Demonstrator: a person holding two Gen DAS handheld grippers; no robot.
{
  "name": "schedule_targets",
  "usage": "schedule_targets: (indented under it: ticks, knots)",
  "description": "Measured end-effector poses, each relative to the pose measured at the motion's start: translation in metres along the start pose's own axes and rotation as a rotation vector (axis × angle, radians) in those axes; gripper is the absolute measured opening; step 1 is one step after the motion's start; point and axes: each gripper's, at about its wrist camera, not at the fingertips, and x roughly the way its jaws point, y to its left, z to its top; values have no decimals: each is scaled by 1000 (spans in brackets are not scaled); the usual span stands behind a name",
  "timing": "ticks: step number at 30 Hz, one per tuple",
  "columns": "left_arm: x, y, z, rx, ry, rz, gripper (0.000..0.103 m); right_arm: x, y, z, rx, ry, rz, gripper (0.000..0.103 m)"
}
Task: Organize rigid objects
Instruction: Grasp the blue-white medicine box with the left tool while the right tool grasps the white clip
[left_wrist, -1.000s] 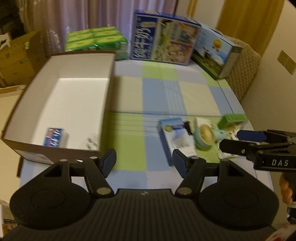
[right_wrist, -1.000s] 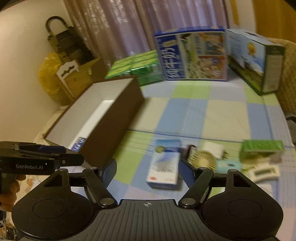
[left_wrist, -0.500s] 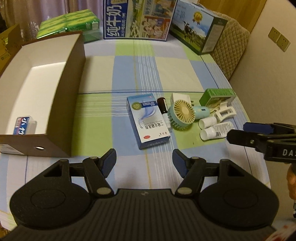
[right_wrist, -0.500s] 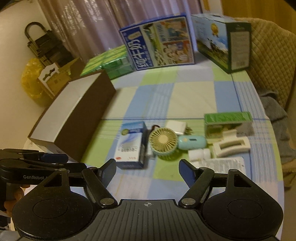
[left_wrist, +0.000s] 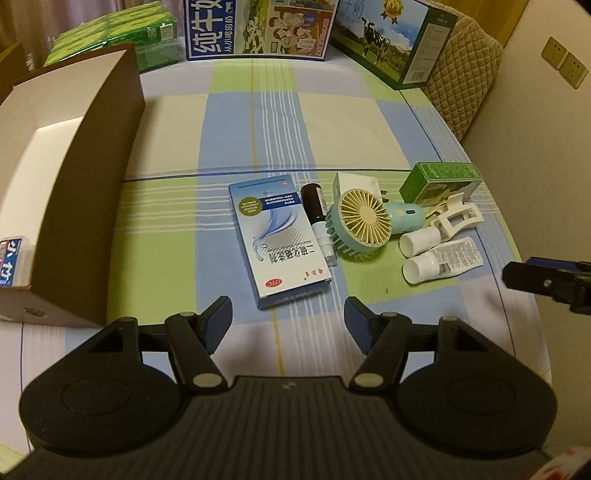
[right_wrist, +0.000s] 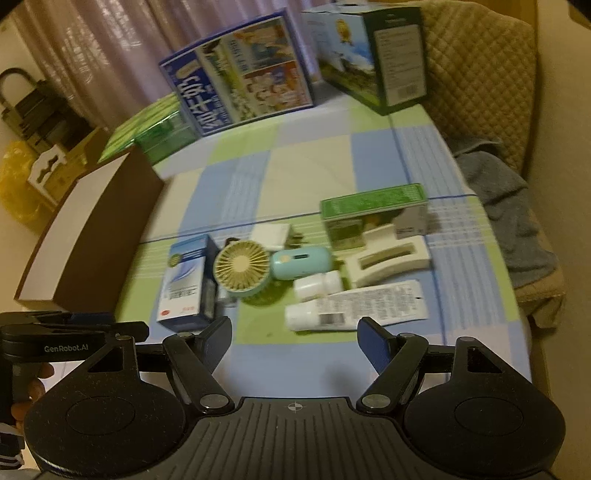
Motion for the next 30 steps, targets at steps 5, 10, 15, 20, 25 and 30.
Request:
schedule_targets:
  ticks: [5, 10, 15, 20, 25, 30]
  knots:
    - [21, -4, 9, 4, 6, 15, 65, 1, -18, 2, 46, -9, -47, 72]
    - [42, -5, 22, 14, -1, 32, 65, -1, -37, 3, 91, -17, -93, 72]
    - [64, -4, 38, 11, 9, 54, 65, -3, -53, 4, 129, -29, -126, 72]
    - [79, -4, 49, 5, 23, 65, 67, -3, -65, 6, 152, -34, -146, 72]
    - [95, -4, 56, 0, 40, 87, 67, 2, -70, 11, 147, -36, -151, 72]
    - [103, 2, 61, -15, 44, 99, 65, 13, -70, 19, 80, -42, -145, 72]
